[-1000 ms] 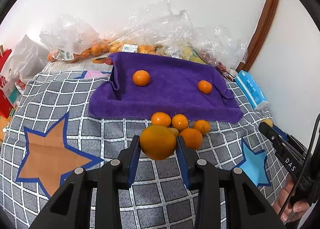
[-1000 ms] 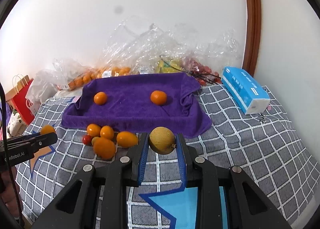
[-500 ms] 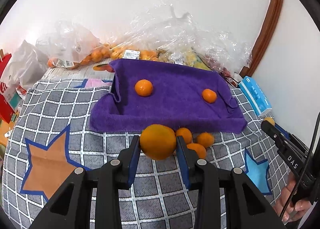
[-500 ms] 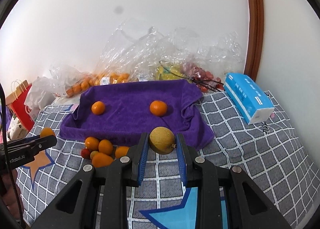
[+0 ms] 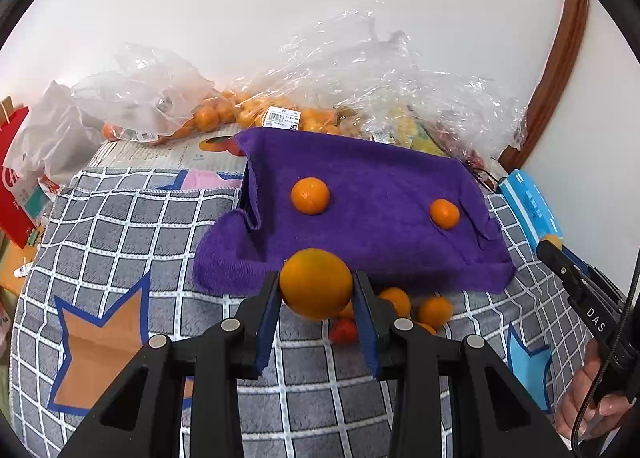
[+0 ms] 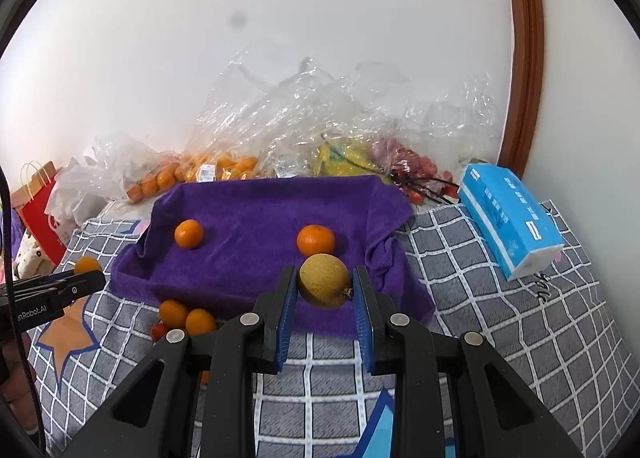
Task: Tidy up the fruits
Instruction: 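Lower both tools over the towel and open them to release the fruits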
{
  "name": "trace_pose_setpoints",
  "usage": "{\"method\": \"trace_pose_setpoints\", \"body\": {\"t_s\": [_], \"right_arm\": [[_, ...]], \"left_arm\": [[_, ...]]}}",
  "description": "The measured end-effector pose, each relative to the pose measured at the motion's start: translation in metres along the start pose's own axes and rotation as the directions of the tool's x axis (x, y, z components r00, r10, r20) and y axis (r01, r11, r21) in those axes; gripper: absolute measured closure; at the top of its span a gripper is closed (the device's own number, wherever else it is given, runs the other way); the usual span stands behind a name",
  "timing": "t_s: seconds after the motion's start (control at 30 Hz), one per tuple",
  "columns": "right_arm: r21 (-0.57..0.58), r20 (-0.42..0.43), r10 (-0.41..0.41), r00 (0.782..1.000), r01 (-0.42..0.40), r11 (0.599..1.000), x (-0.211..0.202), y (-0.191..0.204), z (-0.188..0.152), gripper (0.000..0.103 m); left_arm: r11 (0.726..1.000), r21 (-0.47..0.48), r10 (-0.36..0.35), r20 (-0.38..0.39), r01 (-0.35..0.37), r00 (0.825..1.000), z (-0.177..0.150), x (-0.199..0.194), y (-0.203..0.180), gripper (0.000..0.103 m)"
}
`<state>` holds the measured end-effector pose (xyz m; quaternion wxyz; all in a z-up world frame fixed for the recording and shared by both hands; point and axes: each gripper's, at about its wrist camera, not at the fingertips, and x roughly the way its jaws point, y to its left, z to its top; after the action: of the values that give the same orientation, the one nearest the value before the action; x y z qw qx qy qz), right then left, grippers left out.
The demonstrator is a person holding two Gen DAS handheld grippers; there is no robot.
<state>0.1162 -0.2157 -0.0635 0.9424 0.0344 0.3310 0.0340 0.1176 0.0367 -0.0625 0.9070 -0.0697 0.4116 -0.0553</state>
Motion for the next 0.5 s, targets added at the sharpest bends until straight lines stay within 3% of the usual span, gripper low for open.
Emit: {"method": "trace_pose_setpoints", "body": {"t_s": [0.5], "right_arm": [[-0.019, -0.036, -0.031, 0.999, 0.030, 0.999, 0.048, -0.007, 0.024, 0.076]], "left_arm": [[1.000, -0.009, -0.001, -0.023, 0.001, 1.000, 0.039, 0.045, 0.010, 0.069]]}}
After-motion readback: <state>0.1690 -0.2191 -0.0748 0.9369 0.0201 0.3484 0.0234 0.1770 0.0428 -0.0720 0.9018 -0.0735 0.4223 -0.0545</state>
